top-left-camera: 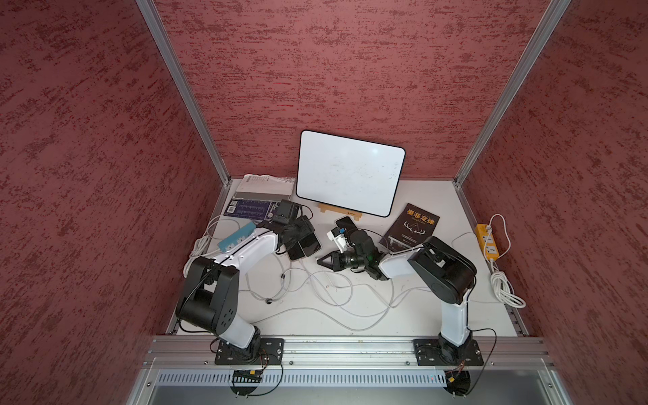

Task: Plug the charging cable into the phone
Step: Insert the charging cable into the phone.

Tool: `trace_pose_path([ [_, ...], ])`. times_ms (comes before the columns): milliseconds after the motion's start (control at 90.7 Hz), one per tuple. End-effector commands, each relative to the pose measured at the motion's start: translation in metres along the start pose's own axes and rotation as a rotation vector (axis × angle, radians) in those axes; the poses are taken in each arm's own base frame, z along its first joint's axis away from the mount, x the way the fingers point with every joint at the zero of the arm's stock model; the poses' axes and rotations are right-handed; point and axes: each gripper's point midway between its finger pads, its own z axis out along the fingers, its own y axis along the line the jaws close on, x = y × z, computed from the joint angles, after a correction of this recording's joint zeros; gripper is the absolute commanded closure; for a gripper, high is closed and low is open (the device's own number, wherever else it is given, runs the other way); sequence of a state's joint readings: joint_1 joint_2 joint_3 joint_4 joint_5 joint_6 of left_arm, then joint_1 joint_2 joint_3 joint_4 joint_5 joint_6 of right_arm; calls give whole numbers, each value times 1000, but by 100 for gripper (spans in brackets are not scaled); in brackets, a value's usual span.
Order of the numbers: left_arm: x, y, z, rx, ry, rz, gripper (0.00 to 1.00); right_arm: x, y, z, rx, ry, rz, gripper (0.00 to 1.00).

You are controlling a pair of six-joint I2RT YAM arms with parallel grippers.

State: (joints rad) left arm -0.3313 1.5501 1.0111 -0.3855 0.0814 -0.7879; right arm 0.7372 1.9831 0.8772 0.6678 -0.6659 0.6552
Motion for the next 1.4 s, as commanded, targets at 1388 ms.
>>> trace_pose_path([
  [1388,-5,-16,0,51,-7,24,100,-31,6,1,-45,-74,-18,100],
])
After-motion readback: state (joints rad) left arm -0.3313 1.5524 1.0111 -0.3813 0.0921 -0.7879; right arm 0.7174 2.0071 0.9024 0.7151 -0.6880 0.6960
